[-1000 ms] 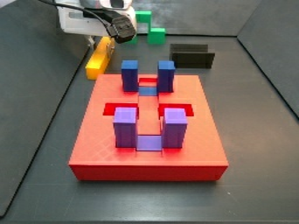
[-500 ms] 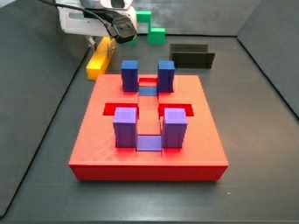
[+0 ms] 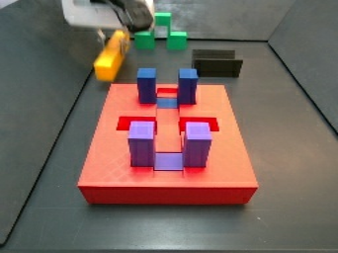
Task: Pick up the yellow object. Move up. Move to above the board. Insert the yellow object.
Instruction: Move up, then move to above the board.
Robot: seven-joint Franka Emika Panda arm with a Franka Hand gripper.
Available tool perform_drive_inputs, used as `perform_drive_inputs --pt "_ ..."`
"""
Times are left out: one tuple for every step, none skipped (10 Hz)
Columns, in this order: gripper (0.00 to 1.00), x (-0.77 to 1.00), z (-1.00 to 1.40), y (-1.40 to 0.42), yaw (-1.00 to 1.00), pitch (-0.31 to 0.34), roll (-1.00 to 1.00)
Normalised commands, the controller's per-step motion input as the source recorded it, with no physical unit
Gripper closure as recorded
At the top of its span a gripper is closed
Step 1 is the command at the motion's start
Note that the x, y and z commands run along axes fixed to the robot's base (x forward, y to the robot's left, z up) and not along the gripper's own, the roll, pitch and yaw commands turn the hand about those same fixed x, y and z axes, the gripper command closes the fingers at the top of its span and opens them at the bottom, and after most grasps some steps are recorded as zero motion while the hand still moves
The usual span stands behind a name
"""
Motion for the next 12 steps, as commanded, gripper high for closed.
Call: perform_drive_inputs --pt "1.00 -0.02 0.27 0.02 0.00 0.045 0.00" --pt "1.00 0.00 1.40 0.00 0.00 0.000 0.00" --pt "1.00 -0.02 1.40 0.00 0.00 0.024 0.00" --pt "1.00 -0.05 1.40 -0.01 0.00 0.024 -0.01" --pt "1.00 -0.03 1.40 -0.01 0.00 0.002 -0.01" --pt "1.00 0.01 1.40 0.00 -0.01 0.038 -0.01" --pt "1.00 0.02 1.40 -0.01 -0.01 0.075 -0.02" --pt "1.00 0.00 1.40 -0.01 0.00 0.078 -0.02" --pt "1.00 0.01 0.68 -0.01 -0.01 0.038 -0.02" --pt "1.00 0.04 0.38 0.00 -0.01 0.041 -0.02" --pt "1.00 0.04 0.23 0.00 0.00 0.053 -0.02" --pt "1.00 0.03 0.17 0.00 0.00 0.052 -0.02"
